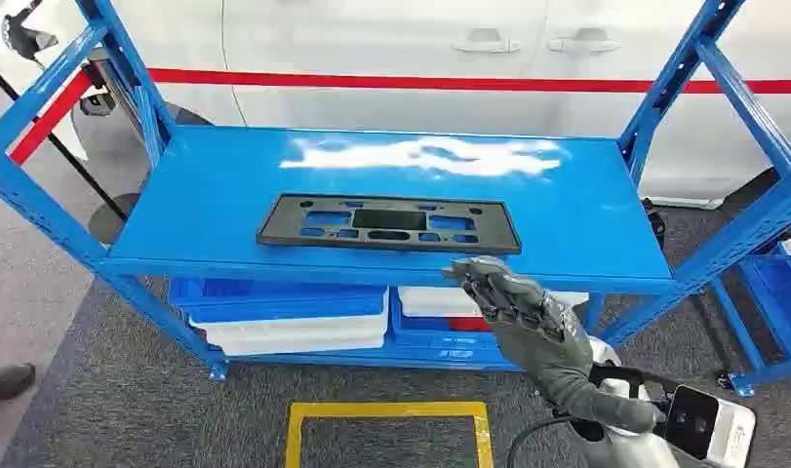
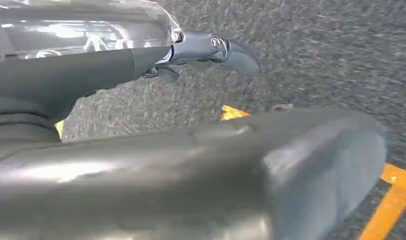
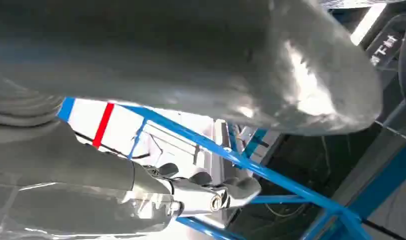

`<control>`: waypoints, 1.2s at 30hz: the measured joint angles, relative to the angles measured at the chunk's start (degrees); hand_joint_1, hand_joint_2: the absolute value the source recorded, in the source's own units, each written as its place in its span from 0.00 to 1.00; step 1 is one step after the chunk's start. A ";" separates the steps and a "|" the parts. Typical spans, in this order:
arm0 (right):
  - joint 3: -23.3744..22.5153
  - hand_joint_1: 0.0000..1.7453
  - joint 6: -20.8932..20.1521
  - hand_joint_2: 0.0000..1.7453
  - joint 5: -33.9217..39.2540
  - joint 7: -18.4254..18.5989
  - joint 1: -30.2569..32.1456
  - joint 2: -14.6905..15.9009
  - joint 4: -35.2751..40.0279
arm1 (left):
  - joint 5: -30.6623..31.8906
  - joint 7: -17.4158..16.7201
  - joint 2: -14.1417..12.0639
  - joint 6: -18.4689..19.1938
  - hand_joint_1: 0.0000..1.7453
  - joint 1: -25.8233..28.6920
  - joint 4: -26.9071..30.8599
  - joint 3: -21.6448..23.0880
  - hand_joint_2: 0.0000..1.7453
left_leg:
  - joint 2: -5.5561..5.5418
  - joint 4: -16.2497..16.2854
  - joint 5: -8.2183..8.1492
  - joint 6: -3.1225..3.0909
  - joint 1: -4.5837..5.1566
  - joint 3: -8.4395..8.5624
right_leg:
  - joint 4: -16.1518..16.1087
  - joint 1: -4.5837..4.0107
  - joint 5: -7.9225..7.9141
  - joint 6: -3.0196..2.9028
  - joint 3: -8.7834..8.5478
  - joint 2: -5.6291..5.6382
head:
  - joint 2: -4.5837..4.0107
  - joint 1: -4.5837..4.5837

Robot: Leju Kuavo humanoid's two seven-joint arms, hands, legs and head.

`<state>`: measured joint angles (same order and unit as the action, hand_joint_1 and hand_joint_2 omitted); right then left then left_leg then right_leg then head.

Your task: Take the parts from the cabinet and place them on the table.

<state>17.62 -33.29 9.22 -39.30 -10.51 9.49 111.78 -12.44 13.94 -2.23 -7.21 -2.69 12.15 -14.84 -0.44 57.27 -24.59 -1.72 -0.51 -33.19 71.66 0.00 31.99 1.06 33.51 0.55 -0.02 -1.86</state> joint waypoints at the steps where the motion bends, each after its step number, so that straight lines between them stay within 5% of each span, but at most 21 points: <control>1: 0.00 0.00 0.24 0.00 0.00 0.15 0.05 0.02 -0.11 | 0.27 0.00 0.00 0.00 0.00 0.01 0.00 -0.09 0.00 | 0.00 -0.05 -0.65 -0.01 -0.01 0.75 | 2.62 0.18 2.82 0.22 2.59 -0.02 | 0.00 0.00; 3: 0.00 0.00 1.07 0.00 0.18 0.90 0.16 0.02 -0.39 | 0.59 -0.02 0.00 0.00 0.00 0.18 -0.02 -0.24 0.00 | -0.03 -0.05 -1.97 0.04 -0.04 2.38 | 3.36 0.46 5.93 0.39 5.55 -0.19 | 0.00 0.00; 4: 0.00 0.00 1.49 0.00 0.26 1.31 0.23 0.00 -0.57 | 0.68 -0.02 0.00 0.00 0.00 0.20 -0.02 -0.26 0.00 | -0.06 -0.05 -2.54 0.13 -0.07 3.17 | 1.70 0.54 5.14 0.44 5.80 -0.26 | 0.00 0.00; 5: 0.00 0.00 1.88 0.00 0.33 1.68 0.33 -0.02 -0.79 | 0.90 -0.02 0.00 0.00 0.00 0.17 -0.02 -0.31 0.00 | -0.09 -0.05 -3.21 0.30 -0.09 4.28 | -2.03 0.64 2.52 0.43 5.25 -0.29 | 0.00 0.00; 7: -0.02 0.00 3.08 0.00 0.29 2.92 0.43 -0.07 -1.40 | 1.12 0.07 0.13 -0.02 0.00 0.28 -0.02 -0.42 0.00 | -0.10 -0.23 -4.57 0.84 -0.10 5.49 | -10.70 0.67 -7.17 -0.28 3.70 -0.53 | 0.00 0.02; 8: -0.02 0.00 3.72 0.00 -0.05 3.59 0.68 -0.13 -1.82 | 1.14 0.11 0.20 -0.02 0.00 0.05 -0.07 -0.57 0.00 | -0.15 0.44 -5.25 1.17 0.11 6.49 | -12.64 0.40 -9.01 -0.52 4.10 -0.61 | 0.00 -0.04; 12: 0.02 0.00 5.16 0.00 -1.14 4.79 1.09 -0.48 -2.99 | 1.53 0.13 0.24 -0.11 0.00 -0.04 -0.07 -0.83 0.00 | -0.06 0.34 -5.55 2.63 0.14 7.57 | -13.16 0.33 -8.99 -2.07 2.65 -0.09 | 0.00 -0.04; 14: 0.02 0.00 5.22 0.00 -1.18 4.81 1.09 -0.81 -3.30 | 1.60 0.15 0.33 -0.11 0.00 -0.31 -0.07 -0.85 0.00 | 0.10 3.92 -8.12 2.78 -0.09 5.93 | -13.59 0.48 -8.78 -2.71 2.00 -0.23 | 0.00 -0.04; 17: 0.05 0.00 5.61 0.00 -1.31 5.26 1.33 -0.94 -3.93 | 1.62 0.18 0.33 -0.11 0.00 -0.36 -0.07 -0.85 0.00 | 0.10 16.10 -14.02 3.48 -0.19 -1.37 | -13.57 0.32 -8.40 -3.13 2.05 -0.25 | 0.00 -0.02; 19: 0.07 0.00 6.63 0.00 -2.10 6.12 1.79 -0.94 -4.61 | 1.62 0.13 0.37 -0.22 0.00 -0.11 -0.09 -0.87 0.00 | 0.10 16.36 -12.52 3.29 -0.19 -2.83 | -13.54 0.21 -8.21 -3.11 1.92 -0.16 | 0.00 -0.02; 21: 0.41 0.00 7.98 0.00 -3.89 7.04 1.89 -0.94 -6.16 | 1.62 0.11 0.44 -0.83 0.00 -0.01 -0.07 -0.94 0.00 | 0.10 7.18 -6.37 3.16 -0.17 0.41 | -13.50 0.12 -8.08 -2.98 1.58 -0.11 | 0.00 -0.02; 22: 0.83 0.00 8.48 1.00 -4.75 7.70 1.81 -0.94 -6.84 | 1.62 0.13 0.44 -1.03 0.00 -0.06 -0.07 -0.98 0.00 | 0.14 1.99 -3.31 2.89 -0.10 2.45 | -13.50 0.09 -8.03 -2.89 1.48 -0.12 | 0.00 -0.02; 23: 1.42 0.00 8.94 1.00 -5.48 8.45 1.71 -0.96 -7.71 | 1.62 0.13 0.46 -1.14 0.00 -0.09 -0.09 -1.05 0.00 | 0.18 0.36 -3.47 2.44 0.11 2.57 | -13.32 -0.06 -8.08 -2.71 1.40 -0.16 | 0.00 -0.02; 24: 1.97 0.00 9.27 1.00 -5.97 9.22 1.54 -1.01 -8.61 | 1.64 0.18 0.52 -1.14 0.00 -0.11 -0.09 -1.11 0.00 | 0.23 0.53 -5.70 2.07 0.44 2.35 | -13.40 -0.06 -8.25 -2.32 1.69 -0.07 | 0.00 -0.02; 27: 4.55 0.00 10.87 1.00 -8.31 10.49 1.35 -1.07 -11.19 | 1.84 0.48 0.57 -1.09 0.00 0.26 -0.07 -1.29 0.00 | 0.15 0.01 -2.79 0.86 0.43 2.53 | -13.65 -0.20 -8.14 -1.23 1.35 -0.06 | 0.00 -0.02; 28: 5.49 0.00 12.79 1.00 -10.46 10.27 1.28 -1.05 -12.05 | 1.86 0.57 0.72 -1.09 0.00 0.27 -0.09 -1.36 0.00 | 0.29 -0.70 -2.01 0.64 -0.29 3.09 | -13.14 -0.16 -7.79 -0.90 1.44 -0.13 | 0.00 -0.02; 29: 6.40 0.00 15.13 1.00 -12.86 9.88 0.89 -1.05 -13.17 | 2.10 0.74 0.83 -1.09 0.00 0.25 -0.07 -1.44 0.00 | 0.24 -0.94 -1.81 0.33 -0.20 3.13 | -11.55 -0.19 -6.32 -0.66 2.21 -0.23 | 0.00 -0.02; 31: 8.95 0.00 20.27 1.00 -18.74 10.14 -1.26 -1.05 -16.46 | 2.67 0.99 0.92 -0.94 0.00 0.29 -0.07 -1.79 0.00 | 0.44 -0.88 -1.74 0.22 -0.11 2.82 | -2.81 0.11 -1.46 -0.34 6.43 -0.25 | 0.00 -0.02; 33: 12.29 0.00 27.93 1.00 -27.25 10.78 -2.71 -0.98 -20.25 | 3.50 1.18 1.07 -0.85 0.00 0.28 -0.09 -1.97 0.00 | 0.52 -0.80 -1.78 0.19 -0.08 2.74 | 3.52 0.38 0.23 0.01 9.51 -0.27 | 0.00 -0.02; 34: 13.98 0.00 32.55 1.00 -32.07 11.37 -3.31 -0.98 -22.09 | 3.89 1.36 1.16 -0.85 0.00 0.30 -0.09 -2.05 0.00 | 0.46 -0.76 -1.87 0.23 -0.12 2.79 | 2.78 0.51 -0.93 0.10 9.23 -0.30 | 0.00 -0.02; 36: 16.86 0.00 43.82 1.00 -43.69 12.88 -4.74 -1.20 -26.48 | 4.48 1.73 1.49 -0.87 0.00 0.35 -0.07 -2.12 0.00 | 0.20 -0.54 -2.21 0.50 -0.12 3.00 | -5.12 0.82 -5.71 -0.01 5.35 -0.41 | 0.00 -0.02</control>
<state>34.47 10.53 -34.47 -26.42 -15.25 8.28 85.30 -7.95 15.67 -0.74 -8.09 -2.34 12.09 -16.96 -0.24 56.73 -26.80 -1.21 -0.63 -30.19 66.54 0.82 26.27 1.05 38.86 0.15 -0.02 -1.88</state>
